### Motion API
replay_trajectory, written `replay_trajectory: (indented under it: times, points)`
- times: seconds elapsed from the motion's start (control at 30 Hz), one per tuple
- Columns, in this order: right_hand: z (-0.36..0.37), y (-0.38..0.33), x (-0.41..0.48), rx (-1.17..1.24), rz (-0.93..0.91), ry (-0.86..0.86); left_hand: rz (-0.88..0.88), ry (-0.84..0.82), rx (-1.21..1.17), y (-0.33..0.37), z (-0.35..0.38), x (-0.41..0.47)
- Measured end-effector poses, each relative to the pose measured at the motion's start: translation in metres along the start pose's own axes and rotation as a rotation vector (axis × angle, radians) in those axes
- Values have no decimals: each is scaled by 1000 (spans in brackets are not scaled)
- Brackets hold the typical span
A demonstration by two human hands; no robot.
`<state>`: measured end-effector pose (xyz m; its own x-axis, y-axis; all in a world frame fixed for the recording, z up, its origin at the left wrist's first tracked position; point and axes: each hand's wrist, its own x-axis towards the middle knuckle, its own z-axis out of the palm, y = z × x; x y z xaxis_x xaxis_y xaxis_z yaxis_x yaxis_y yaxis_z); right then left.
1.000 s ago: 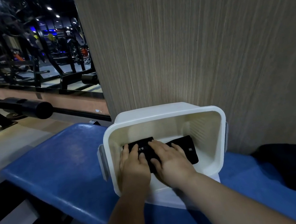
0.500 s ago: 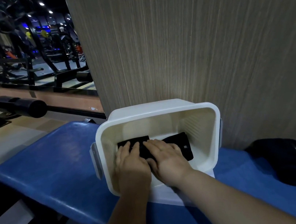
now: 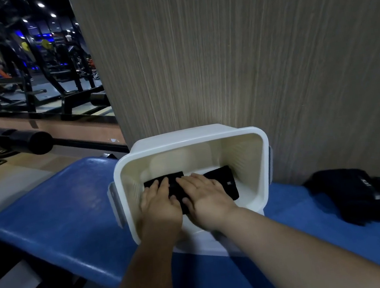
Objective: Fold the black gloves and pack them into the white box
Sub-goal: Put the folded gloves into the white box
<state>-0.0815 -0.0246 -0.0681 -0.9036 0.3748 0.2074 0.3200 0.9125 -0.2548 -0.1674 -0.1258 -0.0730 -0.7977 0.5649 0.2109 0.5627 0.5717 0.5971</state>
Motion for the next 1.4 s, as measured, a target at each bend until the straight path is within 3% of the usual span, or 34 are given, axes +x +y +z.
replay_trajectory:
  times: [0.2,0.4,0.67,0.97,1.17,1.4]
  points:
    - [-20,-3,-9,28,-31,137,93,117,78,13,-15,-14]
    - [-31,12,-61,169,37,340,112,198,-7,43,-10,-40]
    - [-44,88,-162,108,332,492,193,-136,-95,97,38,-76]
    - [-72,141,-230,99,566,649,164,-478,-316,176,101,-113]
    - [-71,157,-237,86,689,600,69,-550,-421,211,130,-108]
    - [-67,164,-234,94,707,527,-87,-599,-539,243,150,-95]
